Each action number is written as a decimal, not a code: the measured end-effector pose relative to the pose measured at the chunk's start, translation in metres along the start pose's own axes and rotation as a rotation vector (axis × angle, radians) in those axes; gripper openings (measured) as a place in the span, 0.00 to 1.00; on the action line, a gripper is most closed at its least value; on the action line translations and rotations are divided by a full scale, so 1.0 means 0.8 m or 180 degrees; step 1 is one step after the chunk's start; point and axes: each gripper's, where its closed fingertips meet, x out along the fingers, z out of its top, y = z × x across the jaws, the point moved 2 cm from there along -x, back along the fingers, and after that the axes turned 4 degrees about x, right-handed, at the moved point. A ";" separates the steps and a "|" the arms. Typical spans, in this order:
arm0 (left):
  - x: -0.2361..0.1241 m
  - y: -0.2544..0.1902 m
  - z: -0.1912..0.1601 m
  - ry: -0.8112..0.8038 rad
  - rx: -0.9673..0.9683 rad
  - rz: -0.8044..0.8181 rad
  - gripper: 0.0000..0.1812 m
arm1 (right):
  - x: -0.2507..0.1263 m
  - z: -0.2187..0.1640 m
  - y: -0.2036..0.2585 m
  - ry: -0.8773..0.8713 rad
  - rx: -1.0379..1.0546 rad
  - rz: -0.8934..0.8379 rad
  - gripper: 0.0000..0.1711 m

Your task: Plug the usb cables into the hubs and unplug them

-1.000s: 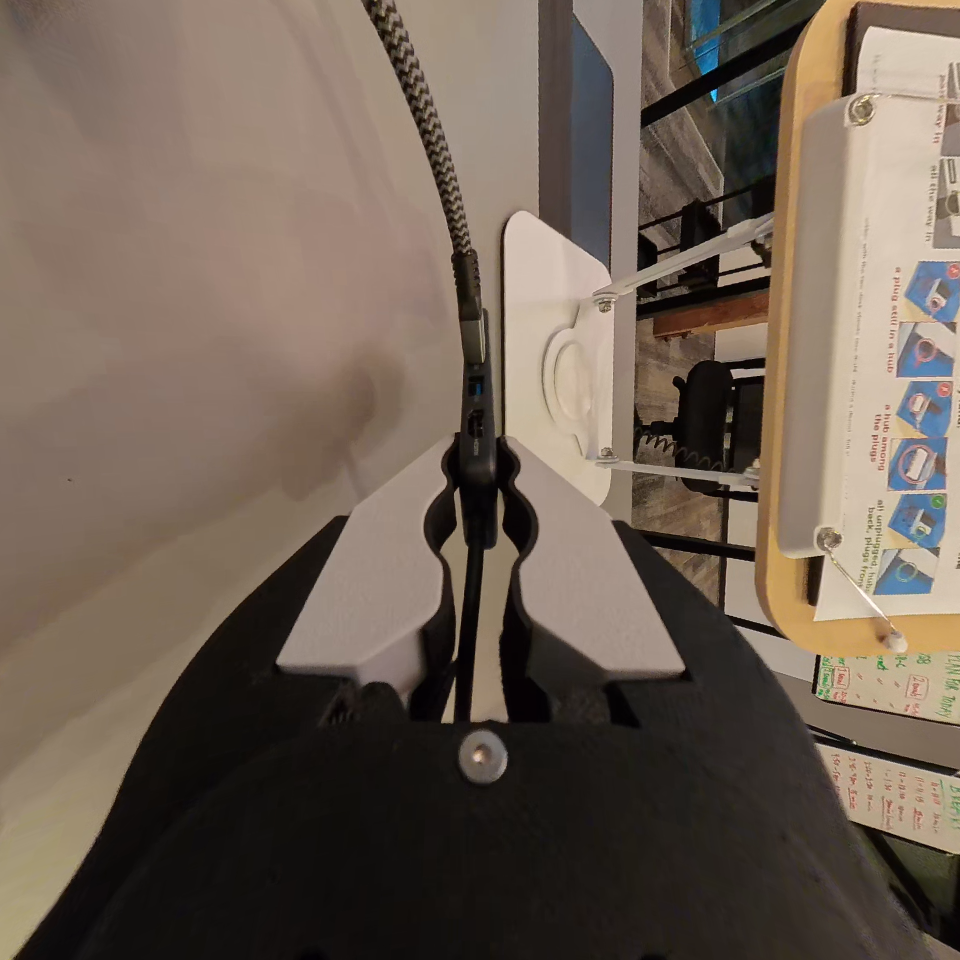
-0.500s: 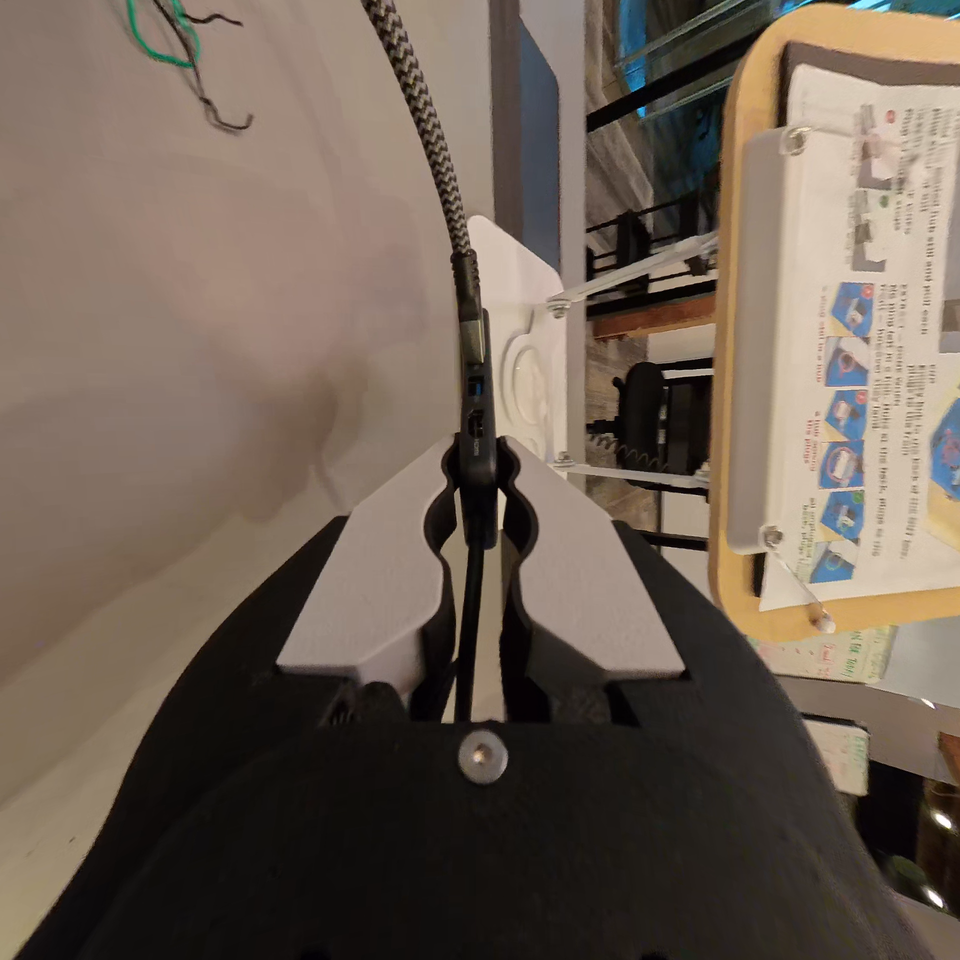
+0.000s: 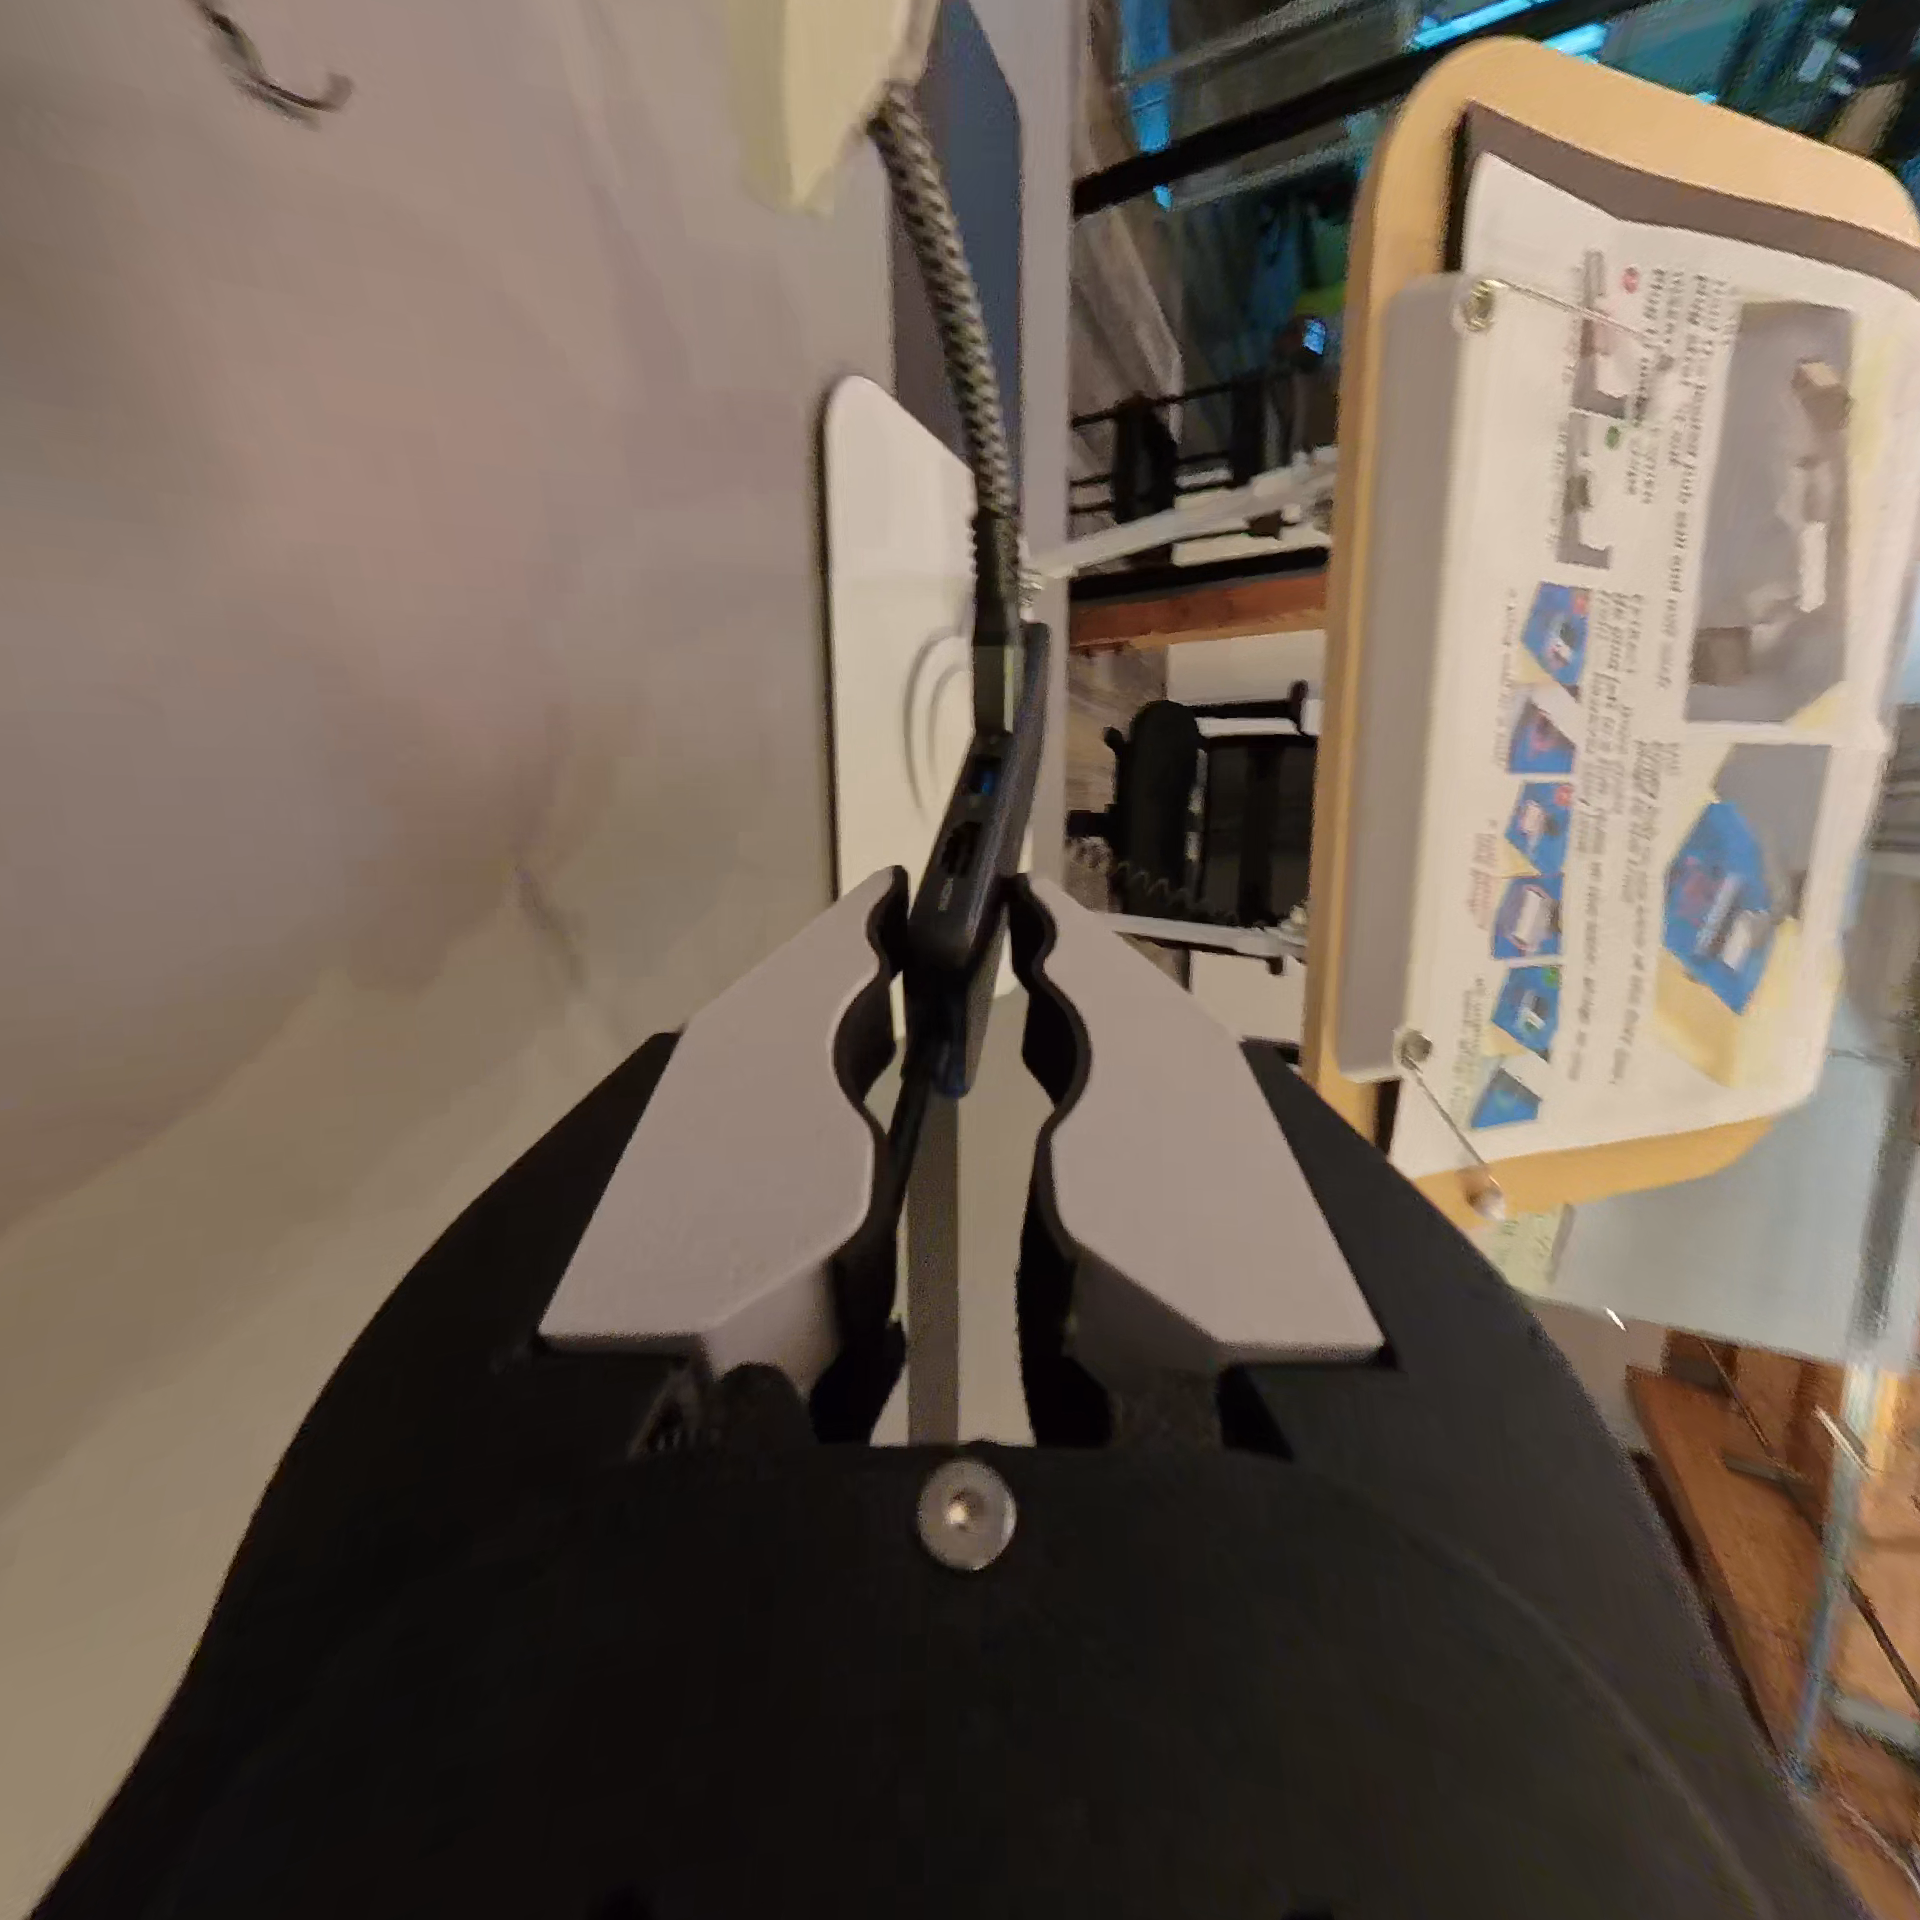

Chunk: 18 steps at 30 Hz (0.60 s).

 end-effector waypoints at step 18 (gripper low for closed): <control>0.065 0.015 -0.053 0.0756 0.0104 0.0275 0.03 | -0.081 0.051 0.053 -0.0271 0.0623 0.1938 0.49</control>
